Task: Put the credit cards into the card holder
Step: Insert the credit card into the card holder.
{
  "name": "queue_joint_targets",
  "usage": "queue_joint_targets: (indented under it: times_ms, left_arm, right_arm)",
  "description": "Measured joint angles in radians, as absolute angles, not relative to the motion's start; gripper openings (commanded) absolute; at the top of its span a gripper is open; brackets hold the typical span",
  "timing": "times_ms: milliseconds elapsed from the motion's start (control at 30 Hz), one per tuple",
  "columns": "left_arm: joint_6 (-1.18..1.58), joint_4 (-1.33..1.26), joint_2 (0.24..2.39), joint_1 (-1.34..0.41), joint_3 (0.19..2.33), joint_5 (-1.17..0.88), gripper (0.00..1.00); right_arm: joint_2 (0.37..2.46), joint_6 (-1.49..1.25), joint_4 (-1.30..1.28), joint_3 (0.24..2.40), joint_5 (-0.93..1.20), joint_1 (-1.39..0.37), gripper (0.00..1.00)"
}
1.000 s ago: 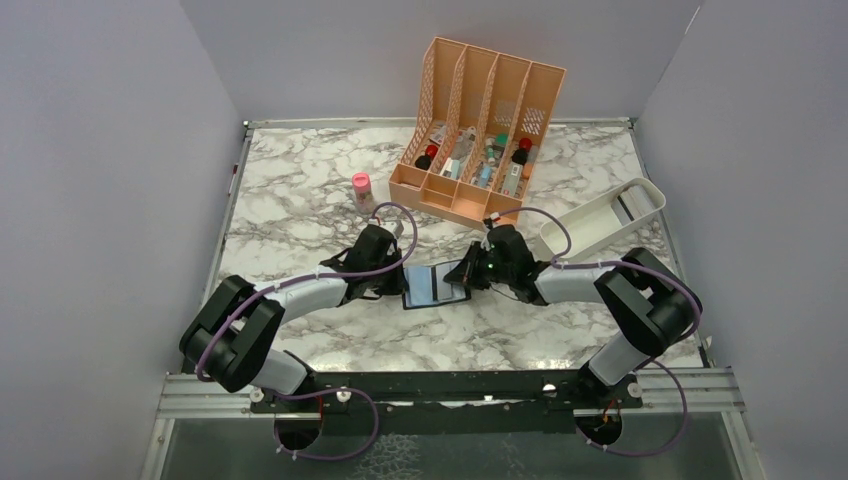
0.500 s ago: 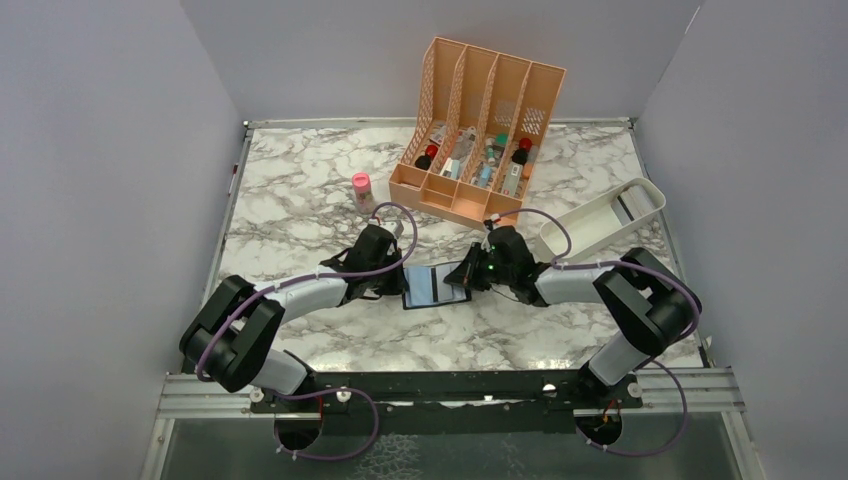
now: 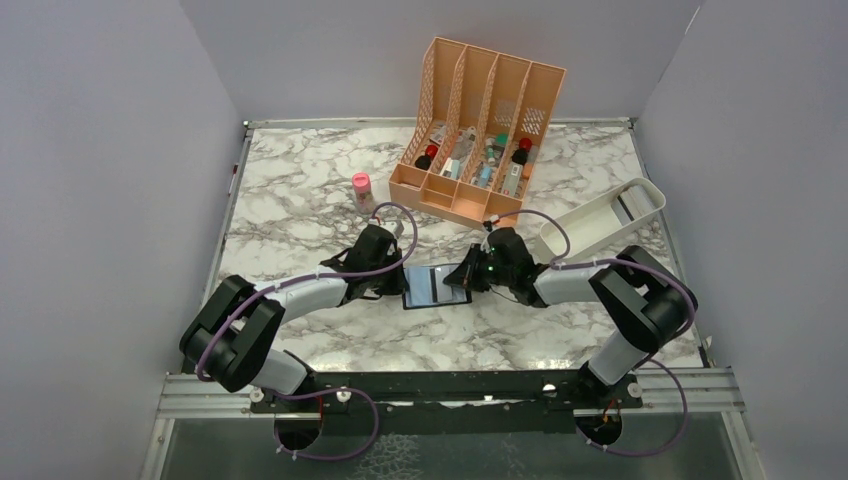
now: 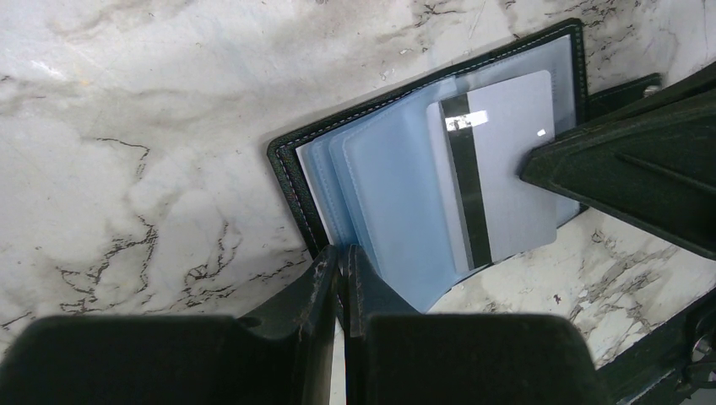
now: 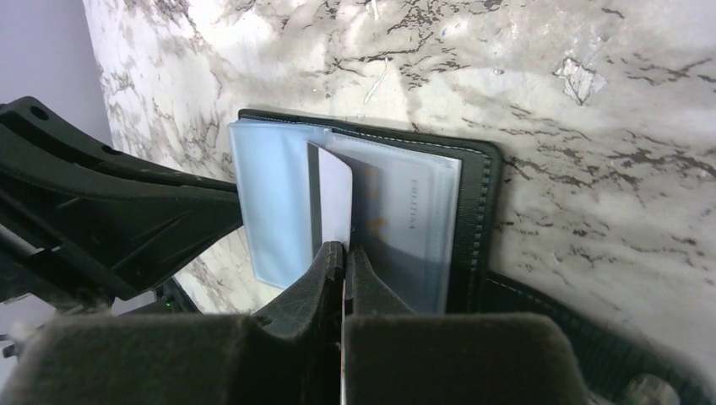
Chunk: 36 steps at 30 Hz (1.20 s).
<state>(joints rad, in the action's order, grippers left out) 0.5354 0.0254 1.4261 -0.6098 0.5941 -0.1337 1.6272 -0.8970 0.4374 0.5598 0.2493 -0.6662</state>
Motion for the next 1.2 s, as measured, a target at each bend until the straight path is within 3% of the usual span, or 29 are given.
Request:
queue_joint_targets:
  times_ms: [133, 633, 967, 1200]
  left_arm:
    - [0.535, 0.024, 1.427, -0.610, 0.594, -0.134, 0.12]
    - [0.538, 0.023, 1.427, -0.610, 0.595, -0.149, 0.12]
    - [0.542, 0.024, 1.427, -0.610, 0.595, -0.167, 0.12]
    - [0.542, 0.027, 1.427, -0.610, 0.596, -0.169, 0.12]
  right_arm:
    - [1.671, -0.884, 0.457, 0.577, 0.276, -0.664, 0.16]
    - [1.668, -0.757, 0.326, 0.655, 0.293, -0.667, 0.34]
    - [1.690, -0.719, 0.315, 0.676, 0.356, -0.667, 0.22]
    - [1.728, -0.715, 0.321, 0.700, 0.413, -0.669, 0.25]
